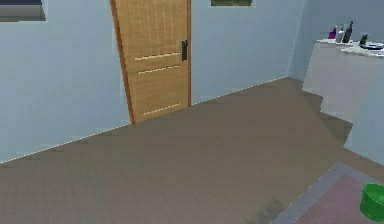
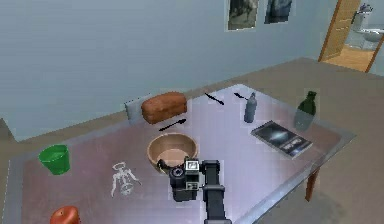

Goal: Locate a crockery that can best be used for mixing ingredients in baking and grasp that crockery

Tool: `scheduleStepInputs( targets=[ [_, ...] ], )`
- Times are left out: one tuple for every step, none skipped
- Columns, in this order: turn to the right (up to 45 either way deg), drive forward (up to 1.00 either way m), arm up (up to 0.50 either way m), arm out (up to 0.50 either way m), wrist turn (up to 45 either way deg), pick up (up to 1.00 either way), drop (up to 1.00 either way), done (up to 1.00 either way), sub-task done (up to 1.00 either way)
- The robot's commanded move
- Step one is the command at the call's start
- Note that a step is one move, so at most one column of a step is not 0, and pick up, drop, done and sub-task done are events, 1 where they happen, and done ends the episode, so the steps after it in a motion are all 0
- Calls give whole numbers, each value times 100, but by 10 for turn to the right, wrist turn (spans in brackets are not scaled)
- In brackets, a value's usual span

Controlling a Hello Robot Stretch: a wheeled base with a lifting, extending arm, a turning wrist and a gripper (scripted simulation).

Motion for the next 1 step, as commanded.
scheduleStepInputs(
  targets=[
    [0, 0, 0, 0, 0, 0, 0, 100, 0]
  ],
)
